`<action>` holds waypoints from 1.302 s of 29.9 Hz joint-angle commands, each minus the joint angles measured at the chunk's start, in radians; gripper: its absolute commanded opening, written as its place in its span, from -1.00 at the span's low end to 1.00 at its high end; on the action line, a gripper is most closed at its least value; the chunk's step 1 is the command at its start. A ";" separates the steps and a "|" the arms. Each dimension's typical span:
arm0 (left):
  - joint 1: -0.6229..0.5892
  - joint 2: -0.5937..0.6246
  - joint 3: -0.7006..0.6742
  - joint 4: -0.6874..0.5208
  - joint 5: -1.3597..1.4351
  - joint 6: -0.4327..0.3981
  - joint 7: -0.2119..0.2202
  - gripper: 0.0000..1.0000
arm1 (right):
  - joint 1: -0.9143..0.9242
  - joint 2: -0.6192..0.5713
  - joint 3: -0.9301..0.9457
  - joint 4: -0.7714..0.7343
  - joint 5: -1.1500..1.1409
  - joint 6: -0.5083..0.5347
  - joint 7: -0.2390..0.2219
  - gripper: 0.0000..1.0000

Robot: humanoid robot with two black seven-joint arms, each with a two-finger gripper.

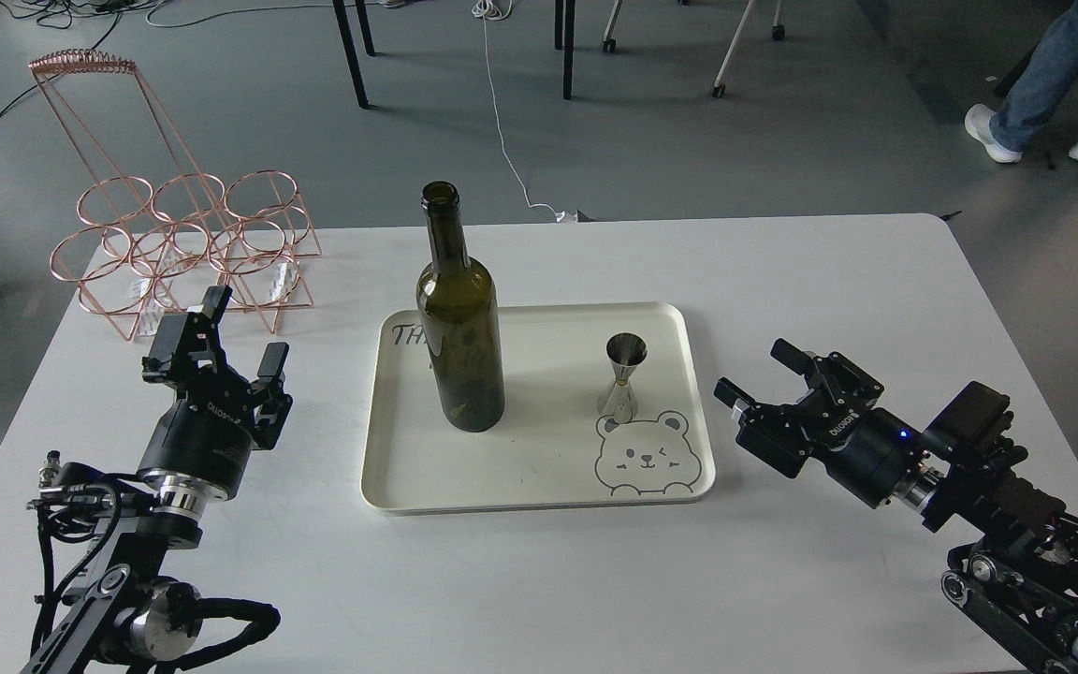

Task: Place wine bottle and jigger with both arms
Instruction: 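Reach the right gripper to the metal jigger and grasp it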

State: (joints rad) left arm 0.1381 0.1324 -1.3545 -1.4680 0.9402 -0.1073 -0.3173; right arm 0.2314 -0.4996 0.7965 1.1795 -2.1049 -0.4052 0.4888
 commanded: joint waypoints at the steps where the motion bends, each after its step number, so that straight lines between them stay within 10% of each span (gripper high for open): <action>1: 0.000 0.001 0.000 0.000 -0.001 0.000 0.001 0.96 | 0.026 0.050 -0.002 -0.041 -0.077 -0.007 0.000 0.96; 17: 0.002 0.000 0.000 0.000 -0.001 0.001 0.000 0.96 | 0.149 0.207 -0.105 -0.251 -0.077 -0.063 0.000 0.84; 22: 0.002 -0.005 0.000 0.001 0.000 0.003 0.000 0.96 | 0.180 0.226 -0.108 -0.296 -0.077 -0.083 0.000 0.44; 39: 0.000 0.000 0.000 0.000 0.000 0.002 0.000 0.96 | 0.210 0.237 -0.191 -0.314 -0.077 -0.084 0.000 0.40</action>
State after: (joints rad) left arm 0.1381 0.1319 -1.3545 -1.4678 0.9401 -0.1051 -0.3175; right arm 0.4355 -0.2635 0.6083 0.8731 -2.1817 -0.4887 0.4887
